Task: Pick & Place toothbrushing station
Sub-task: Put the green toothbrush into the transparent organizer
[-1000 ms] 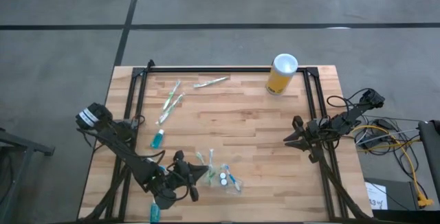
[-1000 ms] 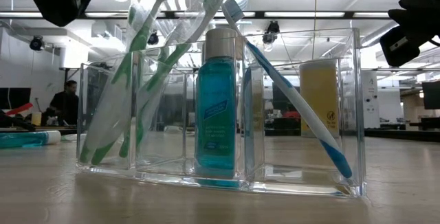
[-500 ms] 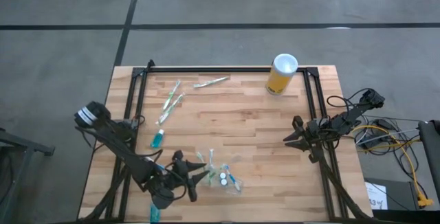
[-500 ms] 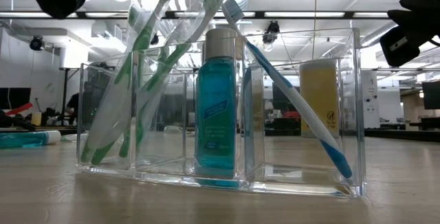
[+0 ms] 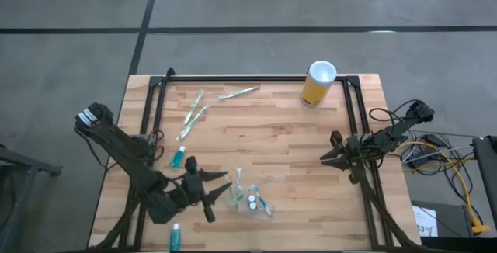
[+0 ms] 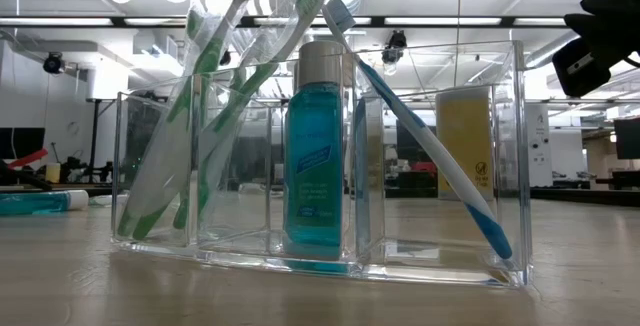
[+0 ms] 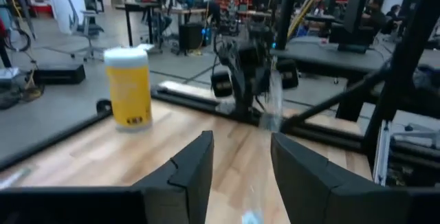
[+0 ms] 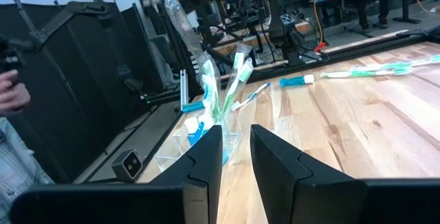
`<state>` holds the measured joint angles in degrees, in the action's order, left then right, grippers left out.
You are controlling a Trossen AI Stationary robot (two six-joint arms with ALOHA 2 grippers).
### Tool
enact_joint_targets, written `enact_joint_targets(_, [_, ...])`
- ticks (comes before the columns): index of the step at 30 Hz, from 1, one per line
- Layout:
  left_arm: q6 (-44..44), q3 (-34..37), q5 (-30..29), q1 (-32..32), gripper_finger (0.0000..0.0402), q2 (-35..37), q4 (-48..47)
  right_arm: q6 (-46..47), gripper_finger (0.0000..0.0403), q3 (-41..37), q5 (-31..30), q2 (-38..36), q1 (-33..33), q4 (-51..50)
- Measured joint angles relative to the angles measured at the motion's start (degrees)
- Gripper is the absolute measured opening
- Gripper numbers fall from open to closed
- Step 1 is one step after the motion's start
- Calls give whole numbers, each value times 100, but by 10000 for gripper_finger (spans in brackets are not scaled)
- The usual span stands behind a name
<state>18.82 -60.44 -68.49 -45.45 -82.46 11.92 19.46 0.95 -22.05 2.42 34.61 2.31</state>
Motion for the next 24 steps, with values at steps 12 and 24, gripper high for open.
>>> enact_joint_targets(12, [-358,-115,-138,425,197,905,-789,0,82,0,-1,0,0,0])
enact_joint_targets(24, [1400,-117,976,1979,201,1699,-3029,0,68,0,1,2,0,0])
